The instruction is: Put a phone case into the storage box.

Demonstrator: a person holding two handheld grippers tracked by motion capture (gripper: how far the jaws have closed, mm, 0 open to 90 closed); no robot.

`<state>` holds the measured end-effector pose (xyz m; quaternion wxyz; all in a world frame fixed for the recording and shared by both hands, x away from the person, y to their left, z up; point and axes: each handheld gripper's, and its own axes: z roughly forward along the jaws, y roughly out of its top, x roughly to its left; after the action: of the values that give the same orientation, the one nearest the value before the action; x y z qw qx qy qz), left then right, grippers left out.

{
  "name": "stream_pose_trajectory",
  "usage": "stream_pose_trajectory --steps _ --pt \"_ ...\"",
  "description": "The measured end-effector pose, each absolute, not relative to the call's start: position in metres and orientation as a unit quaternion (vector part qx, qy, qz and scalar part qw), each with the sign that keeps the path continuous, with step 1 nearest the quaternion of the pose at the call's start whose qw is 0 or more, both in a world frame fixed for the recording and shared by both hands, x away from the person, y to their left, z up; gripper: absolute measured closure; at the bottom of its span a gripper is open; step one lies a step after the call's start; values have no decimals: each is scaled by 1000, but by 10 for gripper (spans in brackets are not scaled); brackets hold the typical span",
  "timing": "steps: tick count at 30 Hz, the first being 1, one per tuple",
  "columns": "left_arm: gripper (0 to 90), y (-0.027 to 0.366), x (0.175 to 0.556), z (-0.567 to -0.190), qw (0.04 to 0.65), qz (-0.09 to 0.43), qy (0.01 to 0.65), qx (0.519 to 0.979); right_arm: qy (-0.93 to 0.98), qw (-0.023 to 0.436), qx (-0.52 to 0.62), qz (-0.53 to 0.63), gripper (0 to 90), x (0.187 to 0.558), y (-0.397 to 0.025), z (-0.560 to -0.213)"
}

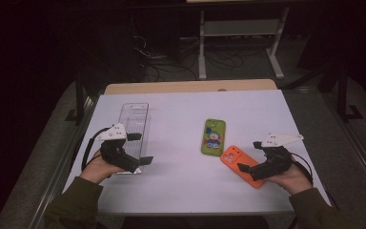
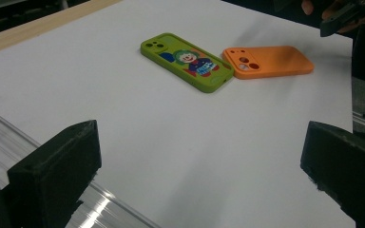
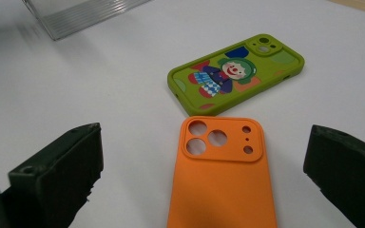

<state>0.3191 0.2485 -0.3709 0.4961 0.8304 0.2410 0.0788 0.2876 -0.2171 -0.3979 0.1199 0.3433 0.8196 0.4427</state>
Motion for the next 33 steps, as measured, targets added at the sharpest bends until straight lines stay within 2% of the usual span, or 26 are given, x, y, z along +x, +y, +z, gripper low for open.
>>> stream_pose_trajectory --steps 13,33 --pt "0 230 320 -368 495 67 230 835 826 125 346 427 0 295 -216 -395" --pt "0 177 324 -361 490 55 193 848 822 127 356 426 0 326 -209 -381"
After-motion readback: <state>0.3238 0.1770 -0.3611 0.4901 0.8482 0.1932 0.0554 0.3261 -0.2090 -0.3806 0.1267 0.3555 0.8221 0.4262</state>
